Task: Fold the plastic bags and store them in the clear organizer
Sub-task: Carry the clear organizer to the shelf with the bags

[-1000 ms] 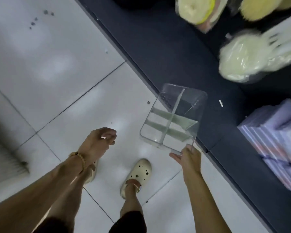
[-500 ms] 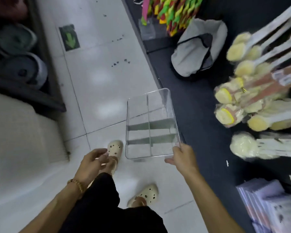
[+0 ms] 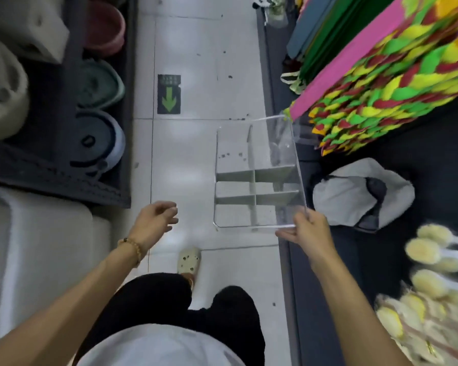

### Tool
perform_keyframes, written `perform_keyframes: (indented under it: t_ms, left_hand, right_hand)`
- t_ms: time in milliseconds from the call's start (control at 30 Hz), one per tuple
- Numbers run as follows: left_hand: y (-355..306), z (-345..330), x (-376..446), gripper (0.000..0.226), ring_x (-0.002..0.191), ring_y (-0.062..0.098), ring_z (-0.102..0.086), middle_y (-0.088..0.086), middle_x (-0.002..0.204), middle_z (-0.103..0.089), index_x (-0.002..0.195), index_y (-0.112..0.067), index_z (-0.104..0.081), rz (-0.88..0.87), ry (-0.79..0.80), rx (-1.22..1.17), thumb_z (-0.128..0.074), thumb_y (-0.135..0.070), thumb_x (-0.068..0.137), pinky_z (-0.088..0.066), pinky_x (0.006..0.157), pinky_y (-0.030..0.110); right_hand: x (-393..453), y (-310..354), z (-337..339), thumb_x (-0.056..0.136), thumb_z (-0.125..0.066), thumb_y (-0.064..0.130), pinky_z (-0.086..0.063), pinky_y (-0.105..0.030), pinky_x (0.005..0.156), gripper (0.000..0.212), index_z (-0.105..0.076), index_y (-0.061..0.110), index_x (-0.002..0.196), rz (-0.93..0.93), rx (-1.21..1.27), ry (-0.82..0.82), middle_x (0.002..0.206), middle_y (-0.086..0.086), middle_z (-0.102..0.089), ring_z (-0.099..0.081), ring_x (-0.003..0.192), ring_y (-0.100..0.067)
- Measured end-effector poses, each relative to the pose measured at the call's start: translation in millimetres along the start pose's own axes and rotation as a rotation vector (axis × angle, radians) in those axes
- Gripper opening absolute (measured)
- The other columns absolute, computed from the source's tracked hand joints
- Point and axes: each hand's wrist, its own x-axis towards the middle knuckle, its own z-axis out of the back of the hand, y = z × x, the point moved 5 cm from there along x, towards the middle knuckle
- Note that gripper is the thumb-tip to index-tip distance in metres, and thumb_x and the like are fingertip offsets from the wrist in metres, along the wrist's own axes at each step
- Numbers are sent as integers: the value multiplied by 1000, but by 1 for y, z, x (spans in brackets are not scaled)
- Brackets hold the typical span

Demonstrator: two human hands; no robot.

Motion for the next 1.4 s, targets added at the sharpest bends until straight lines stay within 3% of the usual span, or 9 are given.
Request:
perform_keyframes:
  t_ms: [133,533,667,767,867,967,1100,1233,1400]
  left_hand:
    - [-103,-10,68,13,88,15,-67,3,99,-66,106,-13,-62,-85,10,-16,-55,-15,94,-51,73,25]
    - [-311,-6,239,15,88,16,-65,4,102,-64,108,-12,-60,-15,-134,-63,-54,-16,95,-50,78,29]
    - [-361,25,287,16,90,18,-65,3,100,-65,109,-10,-61,29,-232,-153,-54,-15,95,-51,75,27]
    - [-398,49,343,16,89,19,-65,4,100,-66,108,-9,-62,50,-287,-195,-55,-16,95,-49,72,26]
    - [-446,71,417,17,88,19,-65,4,100,-66,109,-9,-62,68,-298,-225,-56,-17,94,-48,73,26]
    - [-517,90,500,12,82,15,-64,3,94,-65,103,-11,-62,77,-266,-218,-54,-14,95,-50,66,21]
    - [-640,102,594,8,82,12,-65,4,98,-66,96,-16,-62,17,-198,-141,-55,-14,95,-52,65,20]
    - [-764,94,682,12,85,17,-63,9,101,-63,105,-10,-59,-53,-130,-122,-52,-12,95,-50,79,29]
    - [-884,76,802,19,92,21,-63,9,104,-64,112,-5,-59,-74,-103,-58,-52,-13,96,-51,86,36]
  right_hand:
    - [46,51,29,95,-38,14,-45,-58,98,25,-61,5,99,-5,13,-44,102,-10,-72,-74,77,-23]
    - [292,312,-35,96,-43,13,-55,-37,68,28,-52,17,70,104,-80,101,51,11,-59,-71,58,-17]
    - [362,445,-84,93,-39,16,-47,-33,63,23,-49,18,72,174,-190,193,69,-10,-68,-72,62,-19]
    - [418,531,-125,93,-38,15,-55,-48,85,25,-56,6,106,209,-187,238,83,-16,-71,-73,64,-22]
    - [475,597,-154,95,-40,15,-49,-57,93,21,-49,2,109,189,-174,264,105,-17,-64,-73,66,-25]
    - [529,653,-160,92,-44,14,-48,-61,92,17,-54,1,92,123,-182,237,96,-24,-65,-73,69,-27]
    - [594,719,-140,85,-46,17,-42,-69,91,37,-46,-12,107,31,-172,144,99,-40,-57,-73,67,-29]
    - [661,781,-115,87,-44,22,-47,-68,83,32,-51,-8,95,42,-133,44,46,2,-43,-60,43,-9]
    - [768,883,-120,87,-44,20,-55,-51,80,20,-60,13,78,40,-113,15,49,8,-59,-68,52,-15]
